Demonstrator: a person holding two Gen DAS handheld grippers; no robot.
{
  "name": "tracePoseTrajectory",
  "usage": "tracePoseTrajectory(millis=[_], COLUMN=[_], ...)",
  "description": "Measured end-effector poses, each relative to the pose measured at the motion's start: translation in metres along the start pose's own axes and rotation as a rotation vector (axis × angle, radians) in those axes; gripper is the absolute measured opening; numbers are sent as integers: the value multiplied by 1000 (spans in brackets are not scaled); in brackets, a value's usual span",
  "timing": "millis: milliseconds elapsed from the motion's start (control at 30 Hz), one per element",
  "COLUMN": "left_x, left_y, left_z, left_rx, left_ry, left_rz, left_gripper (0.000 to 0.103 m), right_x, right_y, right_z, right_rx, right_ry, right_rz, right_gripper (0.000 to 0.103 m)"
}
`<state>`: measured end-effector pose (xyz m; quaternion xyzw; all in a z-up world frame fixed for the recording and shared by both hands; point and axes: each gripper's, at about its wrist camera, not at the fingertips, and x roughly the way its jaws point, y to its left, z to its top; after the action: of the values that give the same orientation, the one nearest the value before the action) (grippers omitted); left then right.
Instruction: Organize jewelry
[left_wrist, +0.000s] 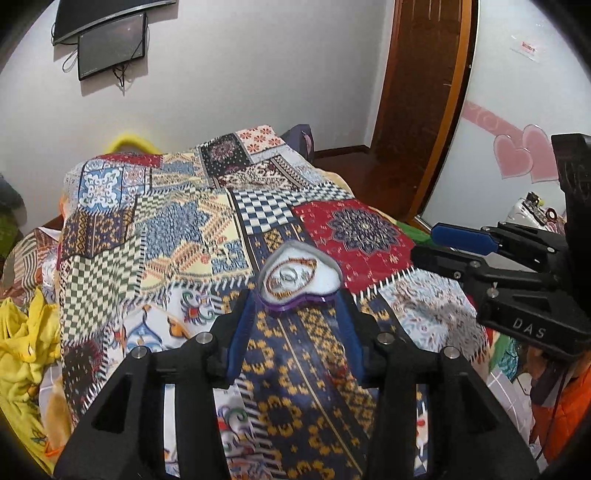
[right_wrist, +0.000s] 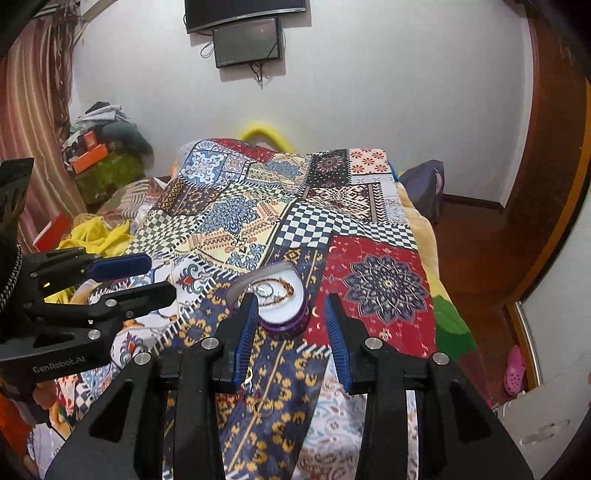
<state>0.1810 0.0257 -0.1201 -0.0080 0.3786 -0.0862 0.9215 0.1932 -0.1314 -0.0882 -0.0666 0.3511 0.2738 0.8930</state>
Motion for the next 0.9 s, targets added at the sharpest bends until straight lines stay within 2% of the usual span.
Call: tracePoseTrajectory(millis=[267,700,833,900], left_x=[15,56,72,76], left_y=[-5,-12,-8,-6], left_z=[-34,-77,-79,-78], left_rx=[-7,-33,-53,-59], left_ry=[75,207,236,233], left_rz=[-26,-73,-114,-124], left_gripper=[44,44,33,33], right_x=[8,41,43,44], right_y=[-3,12,14,15], right_z=[-28,-77,-82,-82], right_rx=[9,-24,-43,-54], right_ry=[74,235,242,245], right_rz=[-18,39,58,72], right_gripper=[34,34,34,34])
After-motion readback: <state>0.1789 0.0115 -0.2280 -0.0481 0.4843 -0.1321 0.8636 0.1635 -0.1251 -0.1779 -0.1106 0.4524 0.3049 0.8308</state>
